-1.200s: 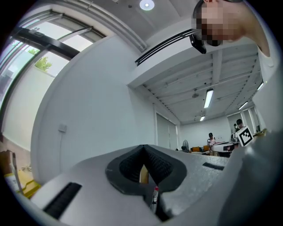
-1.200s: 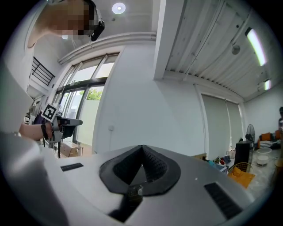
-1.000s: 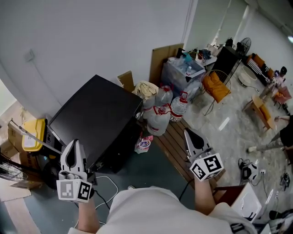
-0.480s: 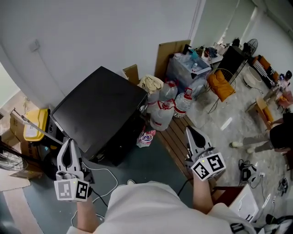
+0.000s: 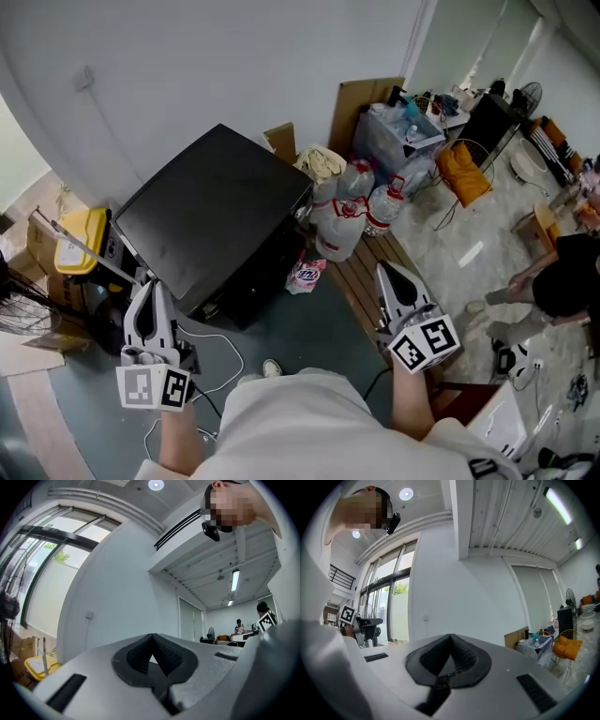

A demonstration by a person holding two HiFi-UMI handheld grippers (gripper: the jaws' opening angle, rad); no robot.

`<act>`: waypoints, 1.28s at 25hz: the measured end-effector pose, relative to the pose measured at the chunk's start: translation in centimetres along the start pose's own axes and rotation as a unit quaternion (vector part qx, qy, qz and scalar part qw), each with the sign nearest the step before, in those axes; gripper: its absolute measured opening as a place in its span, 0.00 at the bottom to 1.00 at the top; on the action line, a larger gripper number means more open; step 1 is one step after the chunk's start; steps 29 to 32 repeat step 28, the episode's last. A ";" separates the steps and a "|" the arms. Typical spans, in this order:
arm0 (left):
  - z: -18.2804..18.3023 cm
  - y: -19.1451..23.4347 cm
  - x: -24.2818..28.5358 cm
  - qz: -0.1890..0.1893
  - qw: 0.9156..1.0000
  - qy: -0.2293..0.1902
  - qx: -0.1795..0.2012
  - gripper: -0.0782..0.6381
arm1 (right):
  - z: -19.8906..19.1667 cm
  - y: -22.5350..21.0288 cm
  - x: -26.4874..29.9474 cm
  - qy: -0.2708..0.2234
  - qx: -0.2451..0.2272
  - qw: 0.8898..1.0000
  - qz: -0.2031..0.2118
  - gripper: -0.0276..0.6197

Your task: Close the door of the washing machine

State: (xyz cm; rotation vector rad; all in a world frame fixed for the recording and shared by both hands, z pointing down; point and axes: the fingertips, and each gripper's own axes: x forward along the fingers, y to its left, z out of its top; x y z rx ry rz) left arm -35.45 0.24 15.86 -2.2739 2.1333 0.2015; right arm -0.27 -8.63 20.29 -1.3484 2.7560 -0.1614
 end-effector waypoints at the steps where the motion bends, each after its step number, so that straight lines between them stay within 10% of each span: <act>1: -0.1 -0.2 0.0 0.000 1.000 0.001 0.000 0.12 | -0.1 -0.1 -0.1 0.002 -0.001 1.000 0.000 0.04; 32: -2.7 -2.3 3.3 -0.043 0.999 0.024 -0.016 0.12 | -1.2 0.4 1.4 0.041 -0.095 0.994 -0.018 0.04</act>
